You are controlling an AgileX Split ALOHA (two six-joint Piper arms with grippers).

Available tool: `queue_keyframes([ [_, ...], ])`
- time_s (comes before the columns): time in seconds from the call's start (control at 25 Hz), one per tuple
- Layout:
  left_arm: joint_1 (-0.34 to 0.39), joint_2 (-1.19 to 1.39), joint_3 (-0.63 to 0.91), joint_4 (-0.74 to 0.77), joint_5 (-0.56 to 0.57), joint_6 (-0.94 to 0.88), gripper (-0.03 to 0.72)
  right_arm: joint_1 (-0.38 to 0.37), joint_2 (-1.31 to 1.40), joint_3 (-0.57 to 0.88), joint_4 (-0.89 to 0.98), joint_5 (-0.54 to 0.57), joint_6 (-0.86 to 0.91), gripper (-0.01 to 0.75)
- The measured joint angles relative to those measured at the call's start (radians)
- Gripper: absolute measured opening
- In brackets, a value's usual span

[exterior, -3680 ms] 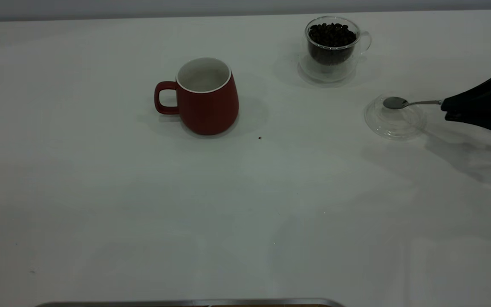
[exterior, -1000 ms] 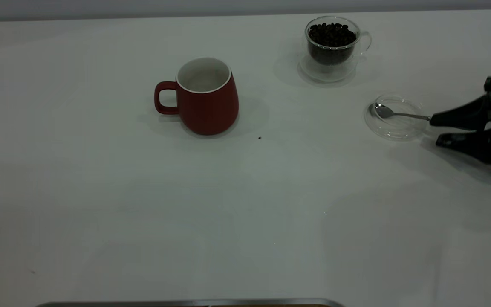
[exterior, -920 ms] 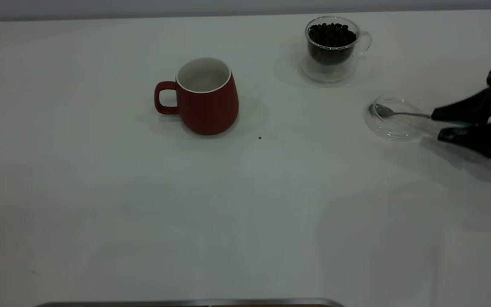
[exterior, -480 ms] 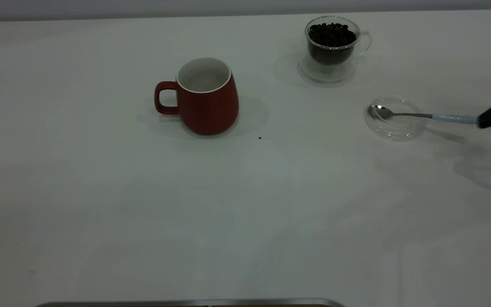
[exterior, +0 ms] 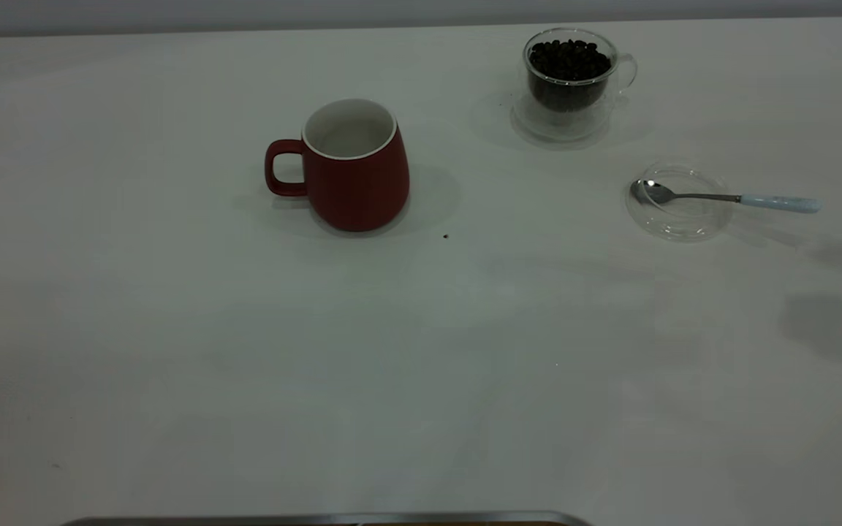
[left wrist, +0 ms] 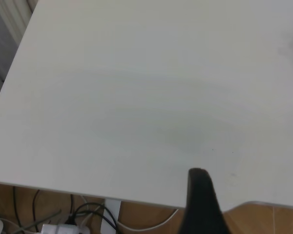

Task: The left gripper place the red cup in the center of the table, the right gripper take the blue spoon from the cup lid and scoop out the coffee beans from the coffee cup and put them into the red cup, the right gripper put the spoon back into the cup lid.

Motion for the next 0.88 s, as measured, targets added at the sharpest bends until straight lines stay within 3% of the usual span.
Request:
queue_keyframes([
  [0.28, 0.000, 0.000, 0.000, 0.000, 0.000, -0.002, 0.577, 0.101, -0.404, 0.008, -0.044, 0.150, 0.004, 0.406],
  [0.6, 0.000, 0.000, 0.000, 0.000, 0.000, -0.002, 0.577, 0.103, -0.698, 0.008, -0.085, 0.223, -0.060, 0.402],
  [0.88, 0.000, 0.000, 0.000, 0.000, 0.000, -0.002, 0.577, 0.114, -0.828, 0.011, -0.185, 0.346, 0.008, 0.388],
])
